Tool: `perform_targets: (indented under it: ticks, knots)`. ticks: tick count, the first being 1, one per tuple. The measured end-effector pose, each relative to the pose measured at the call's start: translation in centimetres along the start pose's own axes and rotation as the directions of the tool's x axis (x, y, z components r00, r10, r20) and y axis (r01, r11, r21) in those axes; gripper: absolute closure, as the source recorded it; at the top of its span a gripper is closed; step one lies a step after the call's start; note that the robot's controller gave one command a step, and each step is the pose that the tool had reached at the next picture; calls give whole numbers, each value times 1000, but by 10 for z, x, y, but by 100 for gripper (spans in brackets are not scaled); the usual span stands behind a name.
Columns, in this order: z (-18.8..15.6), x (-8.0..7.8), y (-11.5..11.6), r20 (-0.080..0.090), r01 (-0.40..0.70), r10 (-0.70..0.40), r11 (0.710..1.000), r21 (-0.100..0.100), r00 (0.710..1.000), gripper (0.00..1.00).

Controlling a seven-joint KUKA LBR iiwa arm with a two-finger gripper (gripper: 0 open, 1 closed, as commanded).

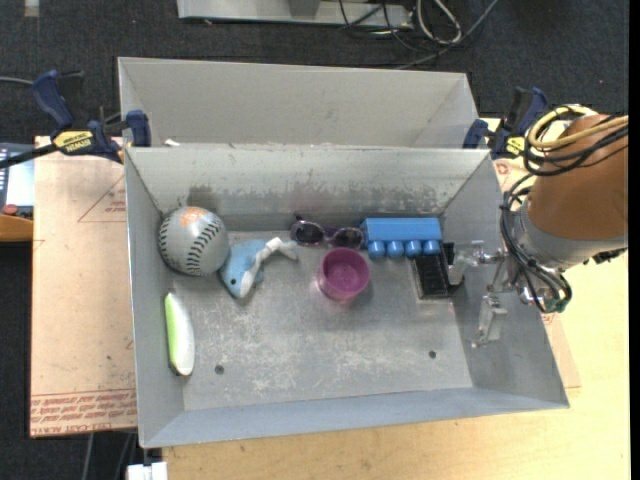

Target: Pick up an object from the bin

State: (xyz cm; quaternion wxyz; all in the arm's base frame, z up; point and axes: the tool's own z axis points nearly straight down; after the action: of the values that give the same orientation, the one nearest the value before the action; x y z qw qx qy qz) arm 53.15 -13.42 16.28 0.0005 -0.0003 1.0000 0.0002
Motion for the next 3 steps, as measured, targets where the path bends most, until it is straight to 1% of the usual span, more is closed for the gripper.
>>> perform_targets:
  ticks: [1,2,3]
  knots:
    - [92,-98,87,-1,25,-25,1000,-5,1000,0]
    - [20,-52,108,7,359,-359,933,1,933,0]
    - [64,-100,226,-1,9,-9,1000,-9,1000,0]
